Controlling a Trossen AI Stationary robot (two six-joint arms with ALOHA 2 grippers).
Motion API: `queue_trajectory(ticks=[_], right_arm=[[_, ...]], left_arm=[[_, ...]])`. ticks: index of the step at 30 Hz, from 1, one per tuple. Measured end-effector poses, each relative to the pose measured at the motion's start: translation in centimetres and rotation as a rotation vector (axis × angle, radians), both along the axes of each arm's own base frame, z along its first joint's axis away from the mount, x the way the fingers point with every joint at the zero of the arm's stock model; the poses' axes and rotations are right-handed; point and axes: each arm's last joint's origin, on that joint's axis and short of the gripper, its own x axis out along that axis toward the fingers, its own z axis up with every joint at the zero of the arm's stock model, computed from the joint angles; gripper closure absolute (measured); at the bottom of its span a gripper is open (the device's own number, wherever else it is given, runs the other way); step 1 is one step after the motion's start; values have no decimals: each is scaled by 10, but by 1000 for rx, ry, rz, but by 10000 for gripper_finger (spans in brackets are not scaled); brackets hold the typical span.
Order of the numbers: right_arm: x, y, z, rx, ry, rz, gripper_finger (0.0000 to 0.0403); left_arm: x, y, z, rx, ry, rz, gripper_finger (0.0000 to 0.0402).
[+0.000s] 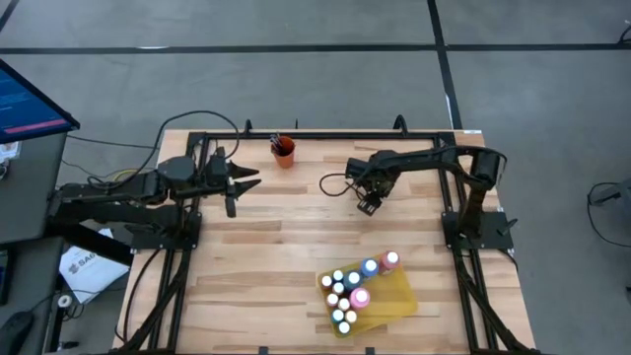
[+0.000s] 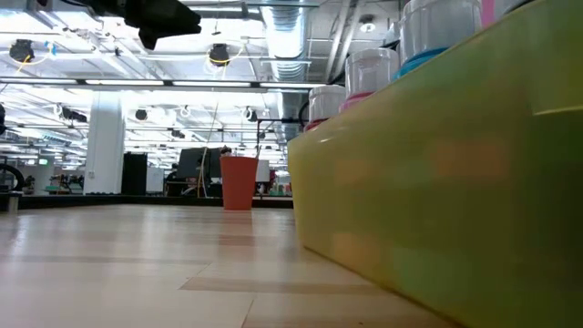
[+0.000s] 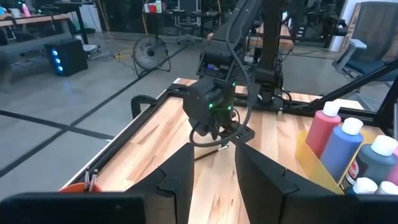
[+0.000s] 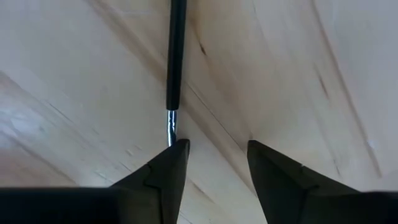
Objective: Pick & Place Paint Supplies
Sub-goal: Put the black paint brush into the orange cup
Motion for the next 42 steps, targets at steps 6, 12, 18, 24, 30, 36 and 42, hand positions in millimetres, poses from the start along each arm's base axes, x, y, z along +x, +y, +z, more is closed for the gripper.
queue_trajectory(ticks=[6,12,18,24,30,36,42], right_arm=[[-1,1,9,-18,-41,-21,245],[-8,-3,34,-47,-113,-71,248],[-13,0,51,-42,-173,-85,249],[-5,10,37,-21,-123,-32,249],[-2,4,8,38,-30,-20,249],[-1,5,-2,58,12,3,262],[-2,3,-3,65,15,-4,363]], left_arm=[[0,0,0,0,-1,1,291],[0,0,0,0,-3,1,291],[0,0,1,-20,-14,4,291],[0,0,1,-30,-18,5,291],[0,0,1,-30,-18,5,291],[0,0,1,-30,-18,5,291],[0,0,1,-30,-18,6,291]])
